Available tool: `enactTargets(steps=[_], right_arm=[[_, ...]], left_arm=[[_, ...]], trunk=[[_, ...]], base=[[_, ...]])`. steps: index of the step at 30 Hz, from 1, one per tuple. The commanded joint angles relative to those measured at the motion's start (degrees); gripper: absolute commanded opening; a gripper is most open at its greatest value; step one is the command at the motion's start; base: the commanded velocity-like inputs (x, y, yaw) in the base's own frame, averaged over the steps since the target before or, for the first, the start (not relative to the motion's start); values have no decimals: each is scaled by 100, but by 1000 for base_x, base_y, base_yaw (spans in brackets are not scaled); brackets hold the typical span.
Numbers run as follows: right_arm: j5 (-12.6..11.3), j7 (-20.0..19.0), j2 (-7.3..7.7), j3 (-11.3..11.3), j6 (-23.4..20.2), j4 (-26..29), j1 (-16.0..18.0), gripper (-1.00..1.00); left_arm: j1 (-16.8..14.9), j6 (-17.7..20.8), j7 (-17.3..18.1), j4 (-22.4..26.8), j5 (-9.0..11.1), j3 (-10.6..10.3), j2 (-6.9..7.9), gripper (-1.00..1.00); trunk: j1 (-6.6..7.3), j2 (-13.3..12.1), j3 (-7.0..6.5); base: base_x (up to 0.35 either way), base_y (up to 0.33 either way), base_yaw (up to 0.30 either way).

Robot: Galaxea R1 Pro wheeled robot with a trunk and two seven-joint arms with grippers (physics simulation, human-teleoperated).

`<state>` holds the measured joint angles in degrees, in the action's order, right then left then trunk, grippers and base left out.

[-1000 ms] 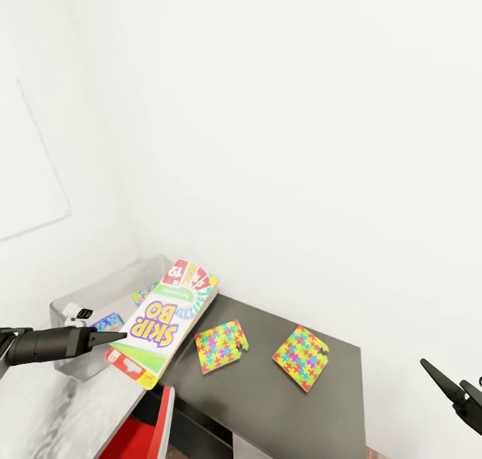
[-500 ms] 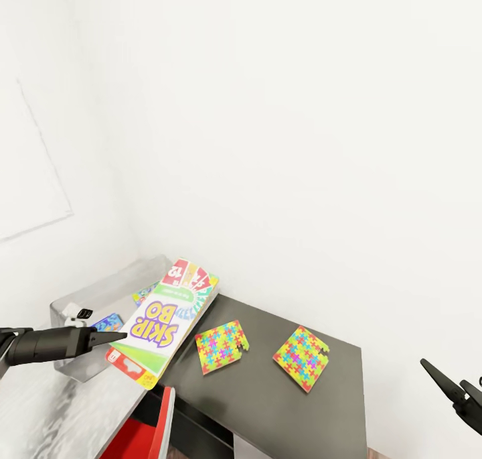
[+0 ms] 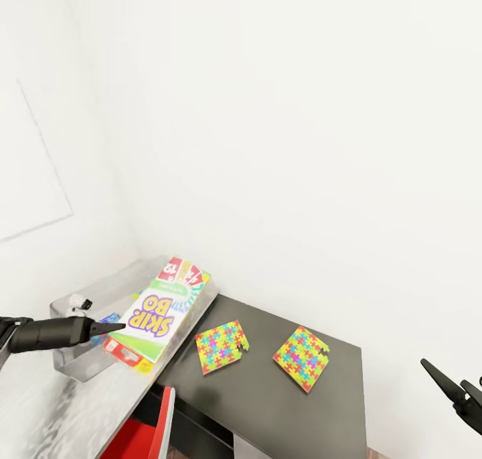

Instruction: Put all the toys in the child's room - the three board games (two on the bed and one on the table), the two jigsaw puzzles on the table, and the tennis ball on the table - inside the toy box on the table in the child's room.

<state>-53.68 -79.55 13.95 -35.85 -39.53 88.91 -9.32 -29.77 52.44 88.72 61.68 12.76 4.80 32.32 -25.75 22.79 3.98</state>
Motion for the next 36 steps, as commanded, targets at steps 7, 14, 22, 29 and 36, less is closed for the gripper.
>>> enactTargets(steps=[7,14,22,29,36], right_arm=[[-29,1,2,2,-47,3,0,100],[-29,9,2,4,-46,3,0,100],[-22,3,-5,7,-16,3,0,100],[-20,1,-2,2,-34,3,0,100],[-16,-7,-2,-1,-45,8,0,100]], left_arm=[[-1090,28,-101,-444,-1156,-8,18,-100],[-1758,-35,-147,-628,-2114,-10,-13,-100],[-2101,-567,-745,-682,-2734,-15,-70,-100],[-2177,-1085,-1244,-965,-2790,-26,-95,-100],[-2358,-1617,-1376,-1258,-2814,-41,-94,-100]], trunk=[[-4,12,12],[-4,12,12],[-4,12,12],[-4,12,12],[-4,12,12]], base=[[0,0,0],[0,0,0],[0,0,0],[0,0,0],[0,0,0]])
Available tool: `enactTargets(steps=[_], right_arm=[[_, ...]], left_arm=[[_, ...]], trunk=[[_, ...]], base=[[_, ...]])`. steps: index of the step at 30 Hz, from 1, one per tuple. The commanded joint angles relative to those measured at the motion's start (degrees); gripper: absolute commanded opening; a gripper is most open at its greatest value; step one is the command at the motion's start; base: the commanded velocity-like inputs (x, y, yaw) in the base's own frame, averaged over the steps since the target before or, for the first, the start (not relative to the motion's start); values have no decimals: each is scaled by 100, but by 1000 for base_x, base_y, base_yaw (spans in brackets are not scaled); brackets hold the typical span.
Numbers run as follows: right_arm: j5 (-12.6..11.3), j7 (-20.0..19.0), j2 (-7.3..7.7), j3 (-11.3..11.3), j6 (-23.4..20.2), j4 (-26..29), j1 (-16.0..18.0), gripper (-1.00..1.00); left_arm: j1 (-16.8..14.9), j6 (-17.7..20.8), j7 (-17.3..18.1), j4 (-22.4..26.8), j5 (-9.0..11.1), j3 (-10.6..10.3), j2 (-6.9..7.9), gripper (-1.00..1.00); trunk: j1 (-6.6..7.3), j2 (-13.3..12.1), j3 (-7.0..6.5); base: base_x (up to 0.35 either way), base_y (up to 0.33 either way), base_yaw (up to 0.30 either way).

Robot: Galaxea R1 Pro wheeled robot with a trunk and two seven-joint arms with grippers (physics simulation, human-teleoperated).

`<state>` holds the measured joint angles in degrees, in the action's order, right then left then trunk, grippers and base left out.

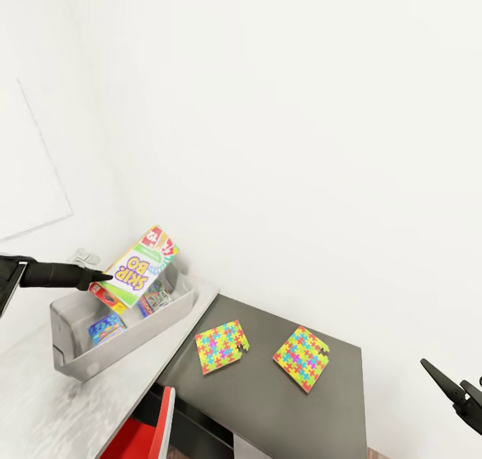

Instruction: Put all the toys in the child's room - the three board games (two on the bed and one on the table), the two jigsaw puzzles on the table, and the tennis ball on the table - inside the toy box on the table in the child's room.

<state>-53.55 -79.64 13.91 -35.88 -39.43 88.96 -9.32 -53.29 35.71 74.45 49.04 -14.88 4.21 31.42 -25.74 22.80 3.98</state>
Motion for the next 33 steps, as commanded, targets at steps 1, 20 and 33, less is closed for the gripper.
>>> enactTargets(steps=[1,20,33], right_arm=[[-29,2,4,2,-55,1,0,100],[-33,-8,6,-24,-65,5,0,100],[-33,-8,7,-24,-65,7,0,100]], left_arm=[[-19,-22,44,-15,-77,13,-4,-100],[-41,-815,34,-88,-1012,-7,16,-100],[-41,-1087,34,-113,-1206,-7,49,-100]], trunk=[[-4,12,12],[-4,12,157],[-4,12,279]], base=[[0,0,0],[0,0,0],[0,0,0]])
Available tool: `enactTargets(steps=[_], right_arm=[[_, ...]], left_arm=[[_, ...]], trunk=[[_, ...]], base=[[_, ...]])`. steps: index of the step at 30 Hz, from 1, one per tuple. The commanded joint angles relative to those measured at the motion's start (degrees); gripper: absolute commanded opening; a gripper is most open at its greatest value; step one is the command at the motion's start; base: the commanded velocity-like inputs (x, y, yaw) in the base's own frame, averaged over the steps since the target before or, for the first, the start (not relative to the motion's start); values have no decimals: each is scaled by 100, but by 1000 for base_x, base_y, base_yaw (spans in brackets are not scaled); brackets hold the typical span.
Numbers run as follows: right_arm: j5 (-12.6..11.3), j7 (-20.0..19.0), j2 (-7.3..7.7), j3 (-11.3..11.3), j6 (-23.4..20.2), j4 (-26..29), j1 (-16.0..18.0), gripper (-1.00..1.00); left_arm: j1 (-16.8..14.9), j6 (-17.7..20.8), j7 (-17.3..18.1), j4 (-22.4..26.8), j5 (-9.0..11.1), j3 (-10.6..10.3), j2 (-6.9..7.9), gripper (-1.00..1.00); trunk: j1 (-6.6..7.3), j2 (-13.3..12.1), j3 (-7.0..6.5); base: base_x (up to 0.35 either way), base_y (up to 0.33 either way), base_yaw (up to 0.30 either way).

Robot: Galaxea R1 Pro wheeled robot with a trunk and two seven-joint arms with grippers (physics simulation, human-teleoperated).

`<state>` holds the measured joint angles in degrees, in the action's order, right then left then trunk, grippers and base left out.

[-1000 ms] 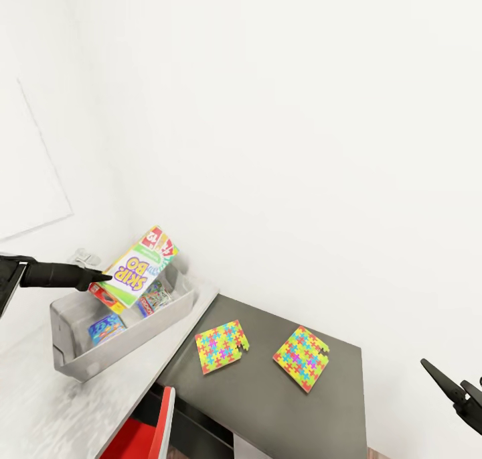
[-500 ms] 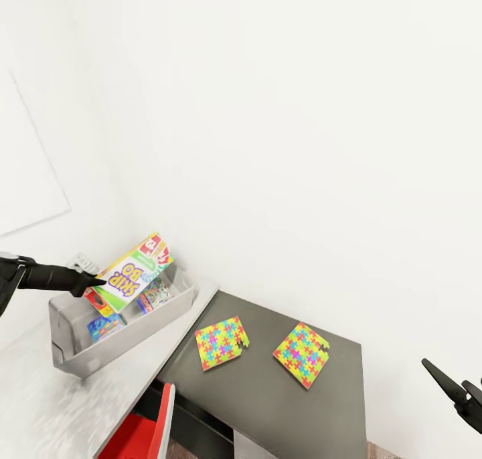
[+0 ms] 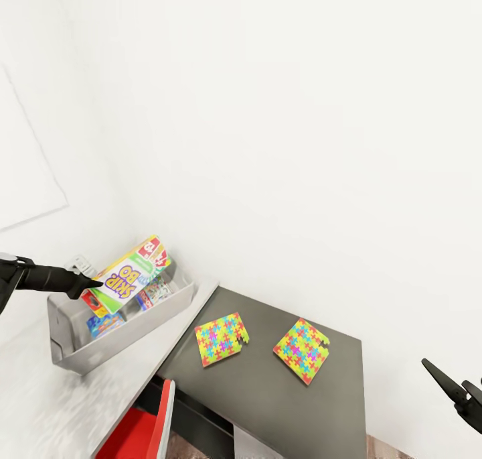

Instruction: Put all the toys in the child's room - the three board games (two on the bed and one on the table), the two jigsaw puzzles on the table, and the tennis ball on the table - inside the toy box on the table in the child's room.

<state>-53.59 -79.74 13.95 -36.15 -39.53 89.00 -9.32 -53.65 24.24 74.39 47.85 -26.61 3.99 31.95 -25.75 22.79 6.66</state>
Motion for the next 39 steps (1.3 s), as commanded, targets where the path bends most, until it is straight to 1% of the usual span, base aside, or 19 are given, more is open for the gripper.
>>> enactTargets(steps=[1,27,35,39], right_arm=[[-29,2,3,2,-55,3,0,100],[-29,-7,2,-3,-62,12,0,100],[-29,-7,2,-3,-58,12,0,100],[-29,-7,8,-4,-60,12,0,100]], left_arm=[[-5,57,41,7,-33,15,-2,-100],[-31,46,11,-3,-63,35,16,-100],[-40,46,-319,-3,-64,46,22,-100],[-40,46,-368,-3,-59,53,22,-100]], trunk=[[-3,12,21],[-3,12,264],[-3,12,339],[-3,12,377]], base=[[0,0,0],[0,0,0],[0,0,0],[0,0,0]])
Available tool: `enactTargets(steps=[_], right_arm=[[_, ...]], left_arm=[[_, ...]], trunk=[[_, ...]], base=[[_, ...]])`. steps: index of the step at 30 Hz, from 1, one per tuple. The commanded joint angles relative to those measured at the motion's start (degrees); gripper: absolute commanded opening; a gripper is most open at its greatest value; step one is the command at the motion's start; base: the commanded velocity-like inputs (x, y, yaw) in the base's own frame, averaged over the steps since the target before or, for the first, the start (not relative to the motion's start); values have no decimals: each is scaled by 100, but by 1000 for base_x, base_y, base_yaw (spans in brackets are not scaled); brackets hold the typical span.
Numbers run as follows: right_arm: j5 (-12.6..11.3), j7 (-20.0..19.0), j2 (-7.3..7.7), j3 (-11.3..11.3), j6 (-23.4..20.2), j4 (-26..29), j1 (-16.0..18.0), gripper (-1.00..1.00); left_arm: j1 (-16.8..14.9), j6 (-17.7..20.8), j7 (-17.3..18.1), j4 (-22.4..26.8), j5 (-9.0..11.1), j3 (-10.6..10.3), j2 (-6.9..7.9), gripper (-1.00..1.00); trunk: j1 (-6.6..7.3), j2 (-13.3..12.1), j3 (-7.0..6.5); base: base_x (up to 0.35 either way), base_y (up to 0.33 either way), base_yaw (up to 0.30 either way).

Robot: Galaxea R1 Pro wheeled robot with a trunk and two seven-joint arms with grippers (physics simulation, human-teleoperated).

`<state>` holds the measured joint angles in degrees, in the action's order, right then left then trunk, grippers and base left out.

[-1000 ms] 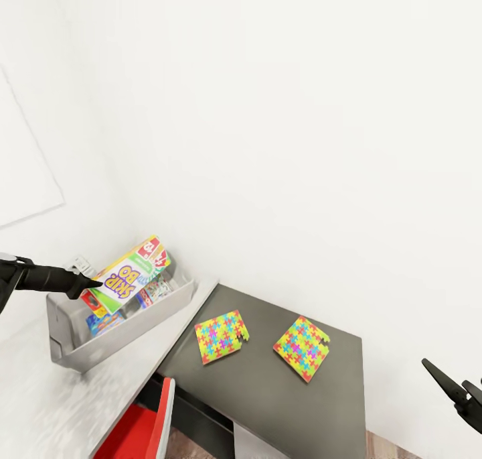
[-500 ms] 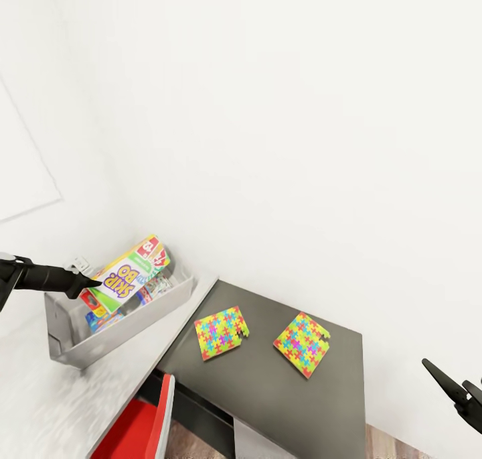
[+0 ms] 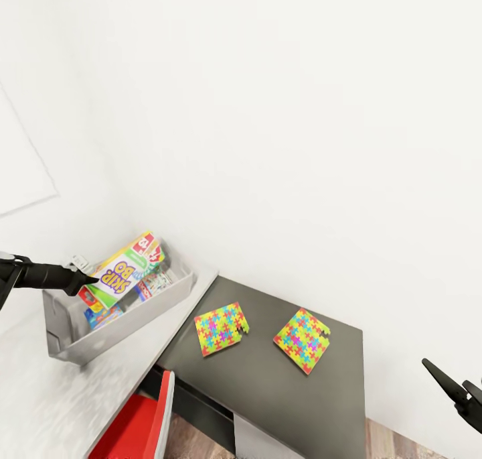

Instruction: Put all the toys in the child's room - the three board games (two on the bed and one on the table), the two jigsaw puzzles on the table, and the tennis ball on the table - inside the toy box on the table in the child's room.

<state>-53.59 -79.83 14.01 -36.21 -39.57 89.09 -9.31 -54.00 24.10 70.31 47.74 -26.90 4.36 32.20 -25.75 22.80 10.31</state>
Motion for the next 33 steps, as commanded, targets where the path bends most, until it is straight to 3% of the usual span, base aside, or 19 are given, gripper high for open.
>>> enactTargets(steps=[1,21,33], right_arm=[[-29,2,3,2,-55,3,0,100],[-29,2,14,-7,-59,3,0,100],[-29,2,15,-9,-59,3,0,100]], left_arm=[[-5,60,31,7,-28,19,-3,-100],[-5,53,18,7,-26,21,-3,-100],[-9,-208,18,7,-26,29,-3,-100]], trunk=[[-3,12,20],[-3,12,207],[-3,12,320]], base=[[0,0,0],[0,0,0],[0,0,0]])
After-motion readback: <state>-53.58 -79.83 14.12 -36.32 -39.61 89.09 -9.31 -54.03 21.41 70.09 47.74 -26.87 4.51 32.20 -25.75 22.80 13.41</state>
